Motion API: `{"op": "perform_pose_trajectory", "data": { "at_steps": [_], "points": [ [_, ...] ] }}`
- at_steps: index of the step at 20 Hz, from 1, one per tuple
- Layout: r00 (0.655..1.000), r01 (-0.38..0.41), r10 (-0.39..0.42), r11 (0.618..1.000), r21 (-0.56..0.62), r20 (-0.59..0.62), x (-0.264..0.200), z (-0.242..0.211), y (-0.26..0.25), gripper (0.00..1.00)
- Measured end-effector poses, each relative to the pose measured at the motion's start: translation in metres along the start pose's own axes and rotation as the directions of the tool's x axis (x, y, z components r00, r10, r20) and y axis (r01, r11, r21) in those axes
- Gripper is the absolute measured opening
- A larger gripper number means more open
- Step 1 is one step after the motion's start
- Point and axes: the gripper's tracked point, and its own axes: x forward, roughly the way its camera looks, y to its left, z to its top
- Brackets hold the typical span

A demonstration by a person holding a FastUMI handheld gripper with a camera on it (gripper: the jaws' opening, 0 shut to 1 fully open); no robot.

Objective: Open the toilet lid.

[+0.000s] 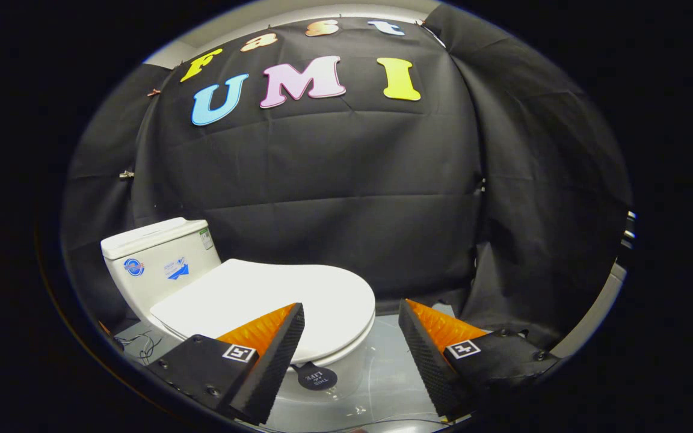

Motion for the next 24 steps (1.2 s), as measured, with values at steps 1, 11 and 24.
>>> {"op": "perform_pose_trajectory", "data": {
  "at_steps": [1, 11, 24],
  "points": [
    [1.0, -0.002, 0.003, 1.0, 0.019, -0.021, 0.002, -0.005, -0.001, 0.99],
    [0.972, 0.033, 0.05, 0.937, 0.348, -0.229, 0.012, -0.065, -0.008, 0.99],
    [0.903, 0.118, 0.271, 0.591, 0.798, -0.334, 0.003, -0.115, 0.007, 0.99]
  ]
}}
